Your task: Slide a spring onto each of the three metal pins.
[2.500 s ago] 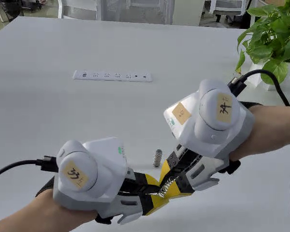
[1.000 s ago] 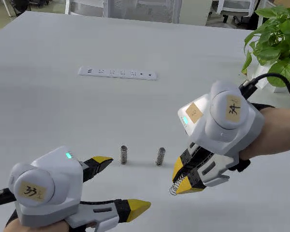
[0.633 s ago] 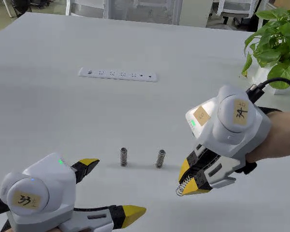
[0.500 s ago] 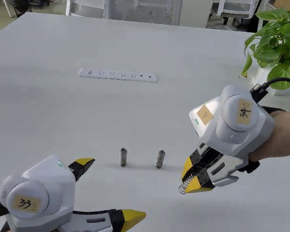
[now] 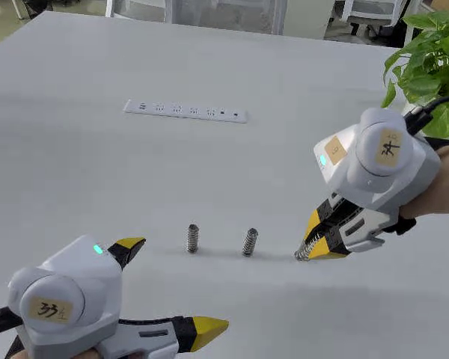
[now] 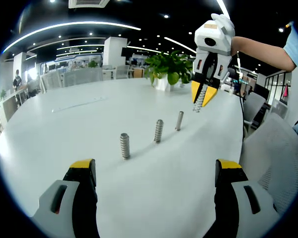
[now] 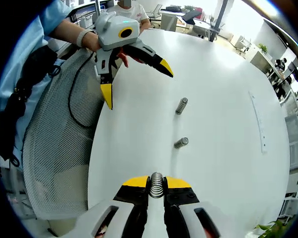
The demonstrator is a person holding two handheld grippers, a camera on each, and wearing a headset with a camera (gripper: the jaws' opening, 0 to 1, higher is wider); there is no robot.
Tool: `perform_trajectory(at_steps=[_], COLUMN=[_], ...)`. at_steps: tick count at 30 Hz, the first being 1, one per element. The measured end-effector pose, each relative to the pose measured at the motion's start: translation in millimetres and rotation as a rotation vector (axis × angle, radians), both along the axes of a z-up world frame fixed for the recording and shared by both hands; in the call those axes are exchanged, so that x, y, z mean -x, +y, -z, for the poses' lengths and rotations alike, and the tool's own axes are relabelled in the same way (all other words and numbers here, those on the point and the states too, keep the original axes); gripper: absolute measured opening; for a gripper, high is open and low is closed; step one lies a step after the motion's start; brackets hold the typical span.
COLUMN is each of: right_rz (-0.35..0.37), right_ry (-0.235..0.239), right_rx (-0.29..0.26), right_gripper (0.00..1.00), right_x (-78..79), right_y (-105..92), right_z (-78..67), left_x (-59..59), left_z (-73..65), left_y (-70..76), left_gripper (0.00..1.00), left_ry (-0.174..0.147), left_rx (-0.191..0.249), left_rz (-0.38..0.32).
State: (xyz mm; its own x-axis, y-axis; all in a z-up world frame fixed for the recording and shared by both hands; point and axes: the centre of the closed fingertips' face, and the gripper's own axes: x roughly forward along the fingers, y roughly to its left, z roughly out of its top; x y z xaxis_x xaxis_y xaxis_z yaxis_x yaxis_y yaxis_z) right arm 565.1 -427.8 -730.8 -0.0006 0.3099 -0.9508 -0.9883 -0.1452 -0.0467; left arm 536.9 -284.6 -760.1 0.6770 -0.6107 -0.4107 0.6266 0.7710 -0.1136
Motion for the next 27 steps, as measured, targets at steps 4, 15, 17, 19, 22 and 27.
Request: perform_trajectory(at_steps=[4, 15, 17, 19, 22, 27], right_rz=[-0.001, 0.003, -0.004, -0.013, -0.021, -0.028], right_ry=[-0.035, -0.066, -0.068, -0.072, -0.069, -0.057], right_rx=[0.023, 0.058, 0.069, 0.088, 0.104, 0.110], right_gripper=[0.07, 0.07, 0.07, 0.07, 0.07, 0.07], right_x=[-13.4, -37.0, -38.6, -41.1, -42.2, -41.0], right_y=[-7.0, -19.2, -20.1, -22.2, -22.7, -18.2], right_z=[0.0, 0.7, 1.8, 5.0, 8.5, 11.5], left_x=[-1.1, 1.2, 1.9, 2.5, 3.9, 3.2], left_z=[0.6, 1.5, 1.7, 2.0, 3.2, 3.2], left_y=[3.1, 3.3, 2.4, 1.8, 0.7, 1.5], left_gripper=[0.99, 0.98, 0.98, 0.98, 0.98, 0.97], left_ry=[-0.006, -0.001, 0.001, 0.000, 0.002, -0.001], left_rx=[-0.011, -0.009, -0.005, -0.006, -0.008, -0.010], left_rz=[-0.007, -0.011, -0.008, -0.007, -0.002, -0.003])
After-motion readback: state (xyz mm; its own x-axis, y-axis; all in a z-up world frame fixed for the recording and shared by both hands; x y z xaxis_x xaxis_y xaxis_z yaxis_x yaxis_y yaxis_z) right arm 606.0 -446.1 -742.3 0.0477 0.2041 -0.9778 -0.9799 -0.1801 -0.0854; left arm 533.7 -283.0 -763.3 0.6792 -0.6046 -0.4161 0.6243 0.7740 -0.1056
